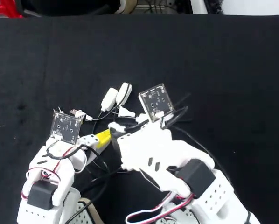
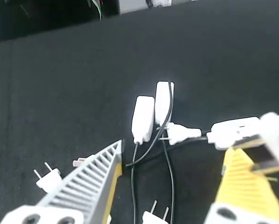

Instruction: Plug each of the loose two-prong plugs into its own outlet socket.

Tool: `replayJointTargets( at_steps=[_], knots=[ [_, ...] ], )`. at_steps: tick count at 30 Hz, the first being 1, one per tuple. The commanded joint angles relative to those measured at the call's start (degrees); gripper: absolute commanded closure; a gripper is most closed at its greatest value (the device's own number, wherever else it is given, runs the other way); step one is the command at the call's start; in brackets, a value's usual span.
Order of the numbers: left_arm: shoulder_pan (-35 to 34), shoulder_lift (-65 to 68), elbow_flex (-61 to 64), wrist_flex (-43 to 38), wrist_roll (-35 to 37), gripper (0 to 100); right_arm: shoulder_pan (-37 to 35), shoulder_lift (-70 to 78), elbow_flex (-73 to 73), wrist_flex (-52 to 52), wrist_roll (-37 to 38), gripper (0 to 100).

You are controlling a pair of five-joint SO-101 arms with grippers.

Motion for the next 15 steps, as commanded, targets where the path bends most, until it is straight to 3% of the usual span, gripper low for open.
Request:
replayJointTargets(
  at_steps=[1, 15],
  knots=[
    [-1.01, -0.26, -2.42, -1.85, 0.35, 67, -0.79, 0.22, -3.38, 2.73, 0.44, 98.7],
    [-1.27, -0.26, -1.54, -1.93, 0.26, 67, -0.79, 2.24, -3.82, 7.03, 4.84, 98.7]
  ],
)
